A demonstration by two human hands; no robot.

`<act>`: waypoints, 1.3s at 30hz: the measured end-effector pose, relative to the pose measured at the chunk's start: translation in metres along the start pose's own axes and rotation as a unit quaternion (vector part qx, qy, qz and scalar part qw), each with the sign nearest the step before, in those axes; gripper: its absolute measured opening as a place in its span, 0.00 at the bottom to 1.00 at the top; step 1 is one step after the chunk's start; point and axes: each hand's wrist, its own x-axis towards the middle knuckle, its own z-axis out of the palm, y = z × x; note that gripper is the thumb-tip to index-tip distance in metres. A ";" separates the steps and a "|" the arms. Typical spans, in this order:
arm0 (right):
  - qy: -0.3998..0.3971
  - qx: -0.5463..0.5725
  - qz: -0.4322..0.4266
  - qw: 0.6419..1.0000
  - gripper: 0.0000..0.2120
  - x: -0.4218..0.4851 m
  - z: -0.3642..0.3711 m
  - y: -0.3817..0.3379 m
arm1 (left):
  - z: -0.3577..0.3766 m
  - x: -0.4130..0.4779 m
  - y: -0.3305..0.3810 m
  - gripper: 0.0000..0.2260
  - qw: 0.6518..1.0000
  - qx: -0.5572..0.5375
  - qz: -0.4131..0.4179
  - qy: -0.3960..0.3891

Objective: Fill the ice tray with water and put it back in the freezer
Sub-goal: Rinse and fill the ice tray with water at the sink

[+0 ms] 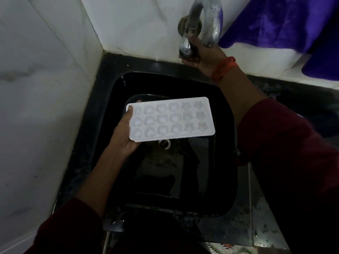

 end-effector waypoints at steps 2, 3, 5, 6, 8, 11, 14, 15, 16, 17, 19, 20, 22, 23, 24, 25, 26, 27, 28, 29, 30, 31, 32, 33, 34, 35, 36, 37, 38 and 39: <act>0.009 -0.013 0.001 1.000 0.13 0.000 -0.001 -0.001 | 0.001 0.001 0.001 0.25 1.000 0.019 0.005 -0.002; 0.010 -0.025 -0.004 1.000 0.11 0.001 -0.001 -0.002 | 0.002 0.001 0.002 0.25 1.000 0.027 0.008 -0.002; 0.014 -0.050 -0.010 0.999 0.09 0.001 -0.002 -0.004 | 0.006 0.000 0.002 0.24 1.000 0.025 0.011 -0.001; 0.020 -0.066 -0.012 0.998 0.11 0.001 -0.002 -0.004 | 0.008 -0.001 0.002 0.22 1.000 0.022 0.010 0.002; 0.030 -0.093 -0.024 0.995 0.12 0.001 -0.001 -0.004 | 0.012 -0.002 0.001 0.18 1.000 0.029 0.005 -0.001; 0.024 -0.104 -0.034 0.994 0.04 0.000 0.000 -0.004 | 0.017 -0.002 0.001 0.18 0.999 0.034 -0.002 -0.004; 0.016 -0.111 -0.030 0.993 0.12 0.000 -0.001 -0.005 | 0.016 0.002 0.000 0.19 0.999 0.042 0.009 -0.001; 0.014 -0.115 -0.031 0.993 0.14 0.000 -0.001 -0.005 | 0.016 0.004 -0.001 0.21 0.999 0.047 0.018 0.004; 0.011 -0.115 -0.032 0.993 0.12 0.002 -0.002 -0.005 | 0.016 0.007 -0.001 0.23 0.998 0.053 0.024 0.006; 0.008 -0.113 -0.032 0.993 0.08 0.001 -0.002 -0.005 | 0.015 0.010 -0.001 0.25 0.998 0.058 0.027 0.005; 0.010 -0.117 -0.037 0.992 0.05 0.003 -0.003 -0.003 | 0.014 0.014 -0.003 0.26 0.998 0.053 0.026 0.002; 0.019 -0.130 -0.044 0.990 0.05 0.005 -0.003 -0.002 | 0.013 0.015 -0.003 0.26 0.999 0.043 0.024 0.001; 0.038 -0.164 -0.056 0.984 0.04 0.010 -0.003 -0.001 | 0.013 0.017 -0.002 0.26 0.999 0.022 0.023 -0.002; 0.050 -0.175 -0.058 0.982 0.06 0.011 -0.003 -0.001 | 0.014 0.018 -0.001 0.26 1.000 0.017 0.026 -0.003; 0.059 -0.181 -0.060 0.980 0.06 0.014 -0.003 0.000 | 0.015 0.019 0.001 0.25 0.999 0.015 0.030 -0.004; 0.066 -0.186 -0.061 0.978 0.04 0.016 -0.004 0.001 | 0.016 0.021 0.002 0.25 0.999 0.012 0.032 -0.002; 0.071 -0.189 -0.063 0.977 0.04 0.017 -0.004 0.003 | 0.016 0.022 0.003 0.25 0.999 0.007 0.032 0.000; 0.075 -0.197 -0.066 0.975 0.06 0.017 -0.005 0.005 | 0.017 0.022 0.004 0.25 0.999 0.001 0.032 0.001; 0.074 -0.206 -0.075 0.973 0.06 0.019 -0.005 0.008 | 0.017 0.023 0.004 0.24 0.999 -0.006 0.034 0.002; 0.071 -0.215 -0.081 0.971 0.05 0.018 -0.005 0.012 | 0.017 0.024 0.004 0.24 0.999 -0.014 0.033 0.002; 0.069 -0.215 -0.086 0.970 0.05 0.019 -0.005 0.017 | 0.017 0.025 0.003 0.24 0.999 -0.023 0.033 0.003; 0.069 -0.204 -0.084 0.973 0.09 0.016 -0.004 0.021 | 0.017 0.025 0.003 0.23 0.999 -0.031 0.034 0.004; 0.062 -0.184 -0.083 0.977 0.12 0.016 -0.005 0.028 | 0.017 0.027 0.002 0.23 0.999 -0.039 0.035 0.004; 0.060 -0.176 -0.085 0.979 0.15 0.012 -0.004 0.035 | 0.017 0.027 0.002 0.23 0.998 -0.048 0.036 0.003; 0.064 -0.184 -0.094 0.976 0.18 0.009 -0.005 0.042 | 0.017 0.029 0.001 0.23 0.998 -0.054 0.037 0.003; 0.071 -0.207 -0.108 0.970 0.19 0.004 -0.006 0.049 | 0.017 0.030 0.001 0.22 0.998 -0.059 0.039 0.005; 0.076 -0.240 -0.130 0.959 0.19 -0.001 -0.008 0.058 | 0.017 0.032 0.000 0.23 0.997 -0.061 0.040 0.006; 0.079 -0.286 -0.162 0.941 0.18 -0.007 -0.011 0.066 | 0.018 0.034 0.001 0.23 0.997 -0.062 0.038 0.004; 0.080 -0.346 -0.201 0.913 0.18 -0.013 -0.016 0.077 | 0.019 0.036 0.002 0.25 0.998 -0.062 0.032 0.001; 0.080 -0.425 -0.234 0.871 0.19 -0.019 -0.019 0.087 | 0.021 0.037 0.003 0.26 0.998 -0.063 0.024 0.001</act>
